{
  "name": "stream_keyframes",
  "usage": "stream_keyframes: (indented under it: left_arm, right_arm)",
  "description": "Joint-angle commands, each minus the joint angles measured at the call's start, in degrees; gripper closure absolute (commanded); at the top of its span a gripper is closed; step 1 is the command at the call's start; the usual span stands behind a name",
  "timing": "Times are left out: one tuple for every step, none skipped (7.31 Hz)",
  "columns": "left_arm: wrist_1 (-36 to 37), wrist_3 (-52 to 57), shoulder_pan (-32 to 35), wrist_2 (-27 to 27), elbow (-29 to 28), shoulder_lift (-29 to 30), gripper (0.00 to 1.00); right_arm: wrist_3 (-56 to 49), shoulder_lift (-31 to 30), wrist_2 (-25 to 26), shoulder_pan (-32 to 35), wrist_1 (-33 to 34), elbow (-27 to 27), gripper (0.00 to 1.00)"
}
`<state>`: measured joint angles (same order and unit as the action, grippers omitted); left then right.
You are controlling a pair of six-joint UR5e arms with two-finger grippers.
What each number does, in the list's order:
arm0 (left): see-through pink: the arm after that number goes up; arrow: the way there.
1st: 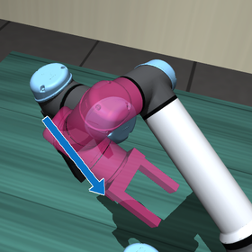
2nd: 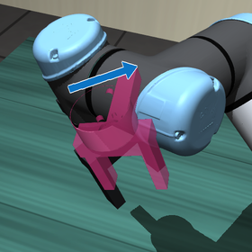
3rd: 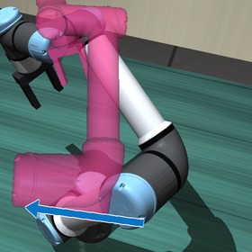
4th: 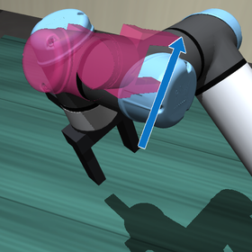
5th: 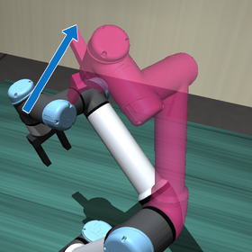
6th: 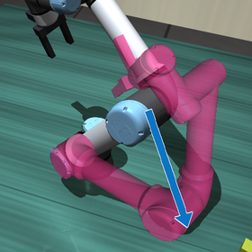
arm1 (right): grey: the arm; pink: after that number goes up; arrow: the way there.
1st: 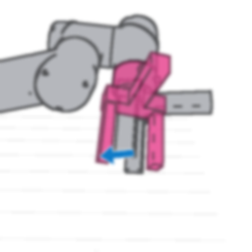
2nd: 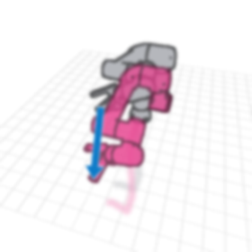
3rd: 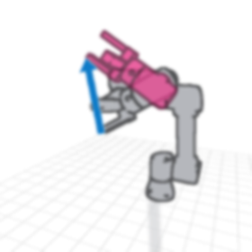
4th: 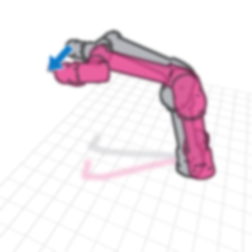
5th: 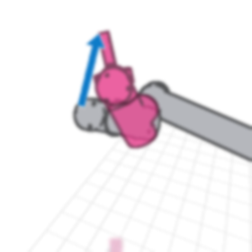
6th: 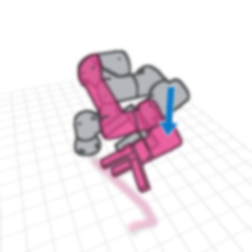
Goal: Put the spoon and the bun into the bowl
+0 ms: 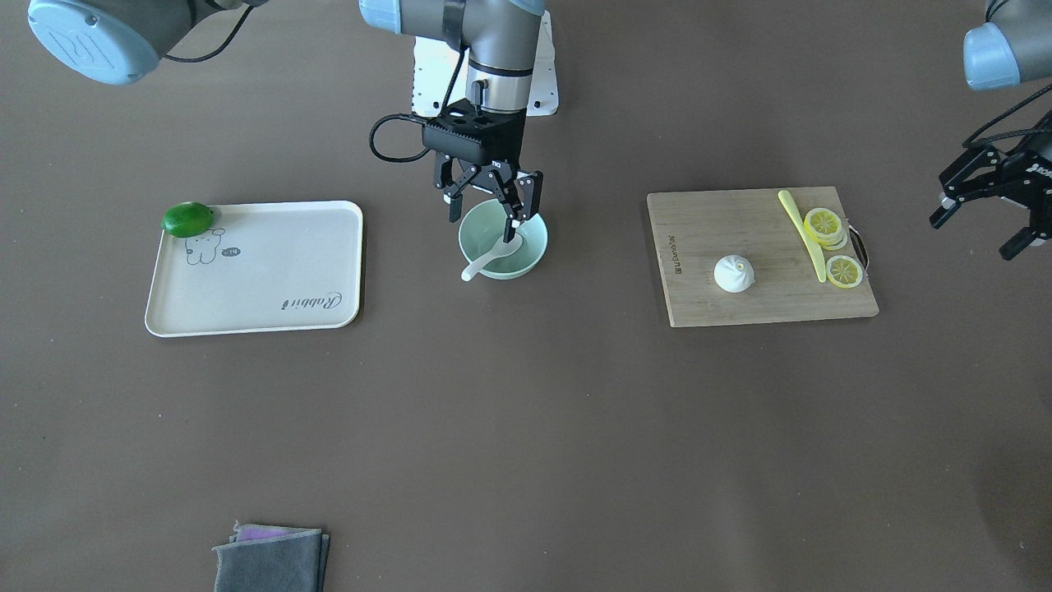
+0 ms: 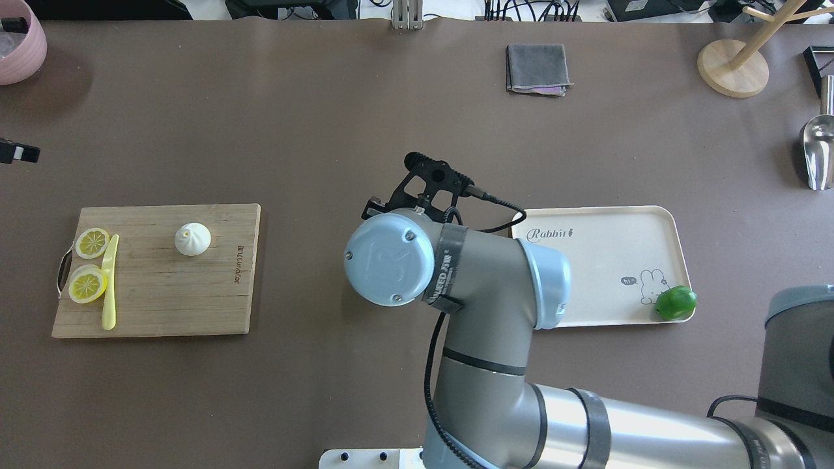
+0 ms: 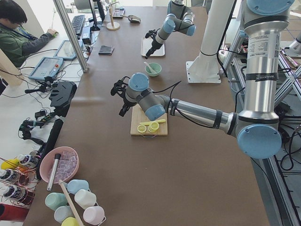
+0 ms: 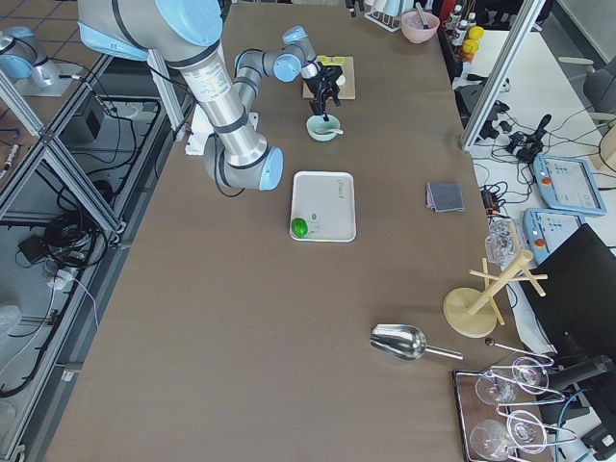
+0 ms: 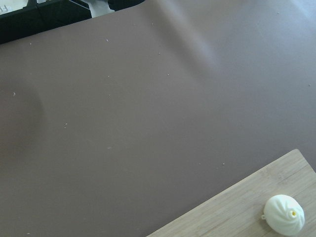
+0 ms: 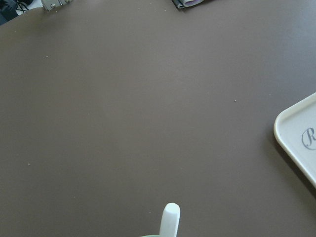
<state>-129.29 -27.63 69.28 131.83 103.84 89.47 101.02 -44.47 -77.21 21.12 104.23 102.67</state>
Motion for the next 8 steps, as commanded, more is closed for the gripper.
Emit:
stream_keyframes:
  left_arm:
    - [-0.43, -9.16, -12.79, -12.31, 0.57, 1.59, 0.01]
    - [-0.44, -11.98, -18.69, -17.95, 0.66, 1.67, 0.02]
    - [-0.52, -15.06, -23.79, -22.10, 0.31, 2.02, 0.03]
    - [-0.44, -15.61, -28.19, -28.06, -0.04, 2.03, 0.05]
    - [-0.52, -15.79, -30.50, -29.68, -0.13, 2.11, 0.12]
    - [-0.53, -15.70, -31.74, -29.70, -0.83, 2.11, 0.16]
    - [-0.53, -15.53, -32.28, -29.79, -1.27, 2.11, 0.27]
    - [-0.53, -15.61, -33.06, -29.70, -1.53, 2.64, 0.44]
  right_arm:
    - [-19.61, -9.79, -13.51, 9.24, -0.69, 12.51, 0.00]
    - [-29.29, -13.41, -20.19, 15.20, -0.69, 15.34, 0.00]
    - [-38.35, -15.71, -28.00, 21.96, -0.69, 15.63, 0.00]
    - [-48.01, -19.82, -33.13, 26.73, -2.87, 15.55, 0.00]
    - [-52.54, -24.39, -36.75, 29.56, -8.20, 14.59, 0.00]
    - [-54.07, -27.57, -37.05, 30.29, -13.47, 12.75, 0.00]
    - [-54.78, -28.38, -38.27, 30.99, -17.01, 10.73, 0.00]
    - [-56.09, -28.56, -40.02, 32.04, -17.56, 10.36, 0.00]
